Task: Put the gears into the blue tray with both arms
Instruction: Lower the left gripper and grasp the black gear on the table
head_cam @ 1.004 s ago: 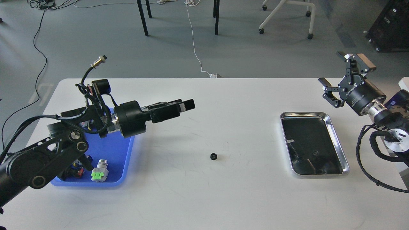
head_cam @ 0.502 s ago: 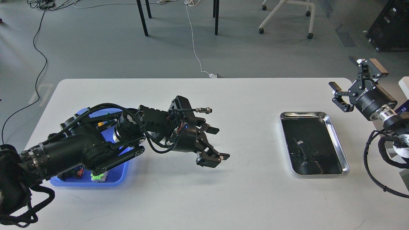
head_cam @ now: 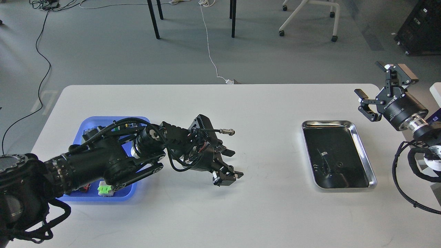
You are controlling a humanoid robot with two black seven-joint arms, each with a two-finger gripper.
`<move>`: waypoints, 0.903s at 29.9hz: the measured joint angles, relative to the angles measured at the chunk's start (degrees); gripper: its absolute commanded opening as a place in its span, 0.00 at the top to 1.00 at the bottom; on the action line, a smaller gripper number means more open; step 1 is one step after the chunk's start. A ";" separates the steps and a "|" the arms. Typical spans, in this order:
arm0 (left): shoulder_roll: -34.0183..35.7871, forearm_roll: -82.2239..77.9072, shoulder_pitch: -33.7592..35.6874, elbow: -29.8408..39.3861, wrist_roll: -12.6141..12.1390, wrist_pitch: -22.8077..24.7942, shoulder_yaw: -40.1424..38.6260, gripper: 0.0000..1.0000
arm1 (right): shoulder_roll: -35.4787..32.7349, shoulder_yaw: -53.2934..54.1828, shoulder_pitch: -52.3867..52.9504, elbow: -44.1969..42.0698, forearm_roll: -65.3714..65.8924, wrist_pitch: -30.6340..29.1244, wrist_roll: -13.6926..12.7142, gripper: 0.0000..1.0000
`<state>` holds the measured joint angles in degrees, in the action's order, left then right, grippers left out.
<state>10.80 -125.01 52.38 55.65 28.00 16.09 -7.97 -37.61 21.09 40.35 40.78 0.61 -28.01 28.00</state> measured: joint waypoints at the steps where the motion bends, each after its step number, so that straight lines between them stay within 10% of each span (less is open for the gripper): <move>1: -0.01 0.00 -0.07 -0.28 0.00 0.00 0.03 0.34 | 0.00 0.00 0.00 0.00 0.00 0.00 0.00 0.02; 9: -1.24 0.00 -0.16 -3.52 0.00 -0.49 1.87 0.36 | 0.00 0.00 -0.01 0.00 0.00 0.00 0.00 0.02; 16: -1.42 0.00 -0.16 -4.05 0.00 -0.62 2.04 0.64 | 0.00 0.00 -0.01 0.00 0.00 0.00 0.00 0.02; 27: -1.71 0.01 -0.29 -4.46 0.00 -0.62 2.15 0.75 | 0.00 0.04 -0.01 0.01 0.00 0.00 0.00 0.02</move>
<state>9.09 -125.00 52.09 51.19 28.00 15.47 -5.81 -37.61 21.13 40.34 40.78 0.61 -28.00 28.00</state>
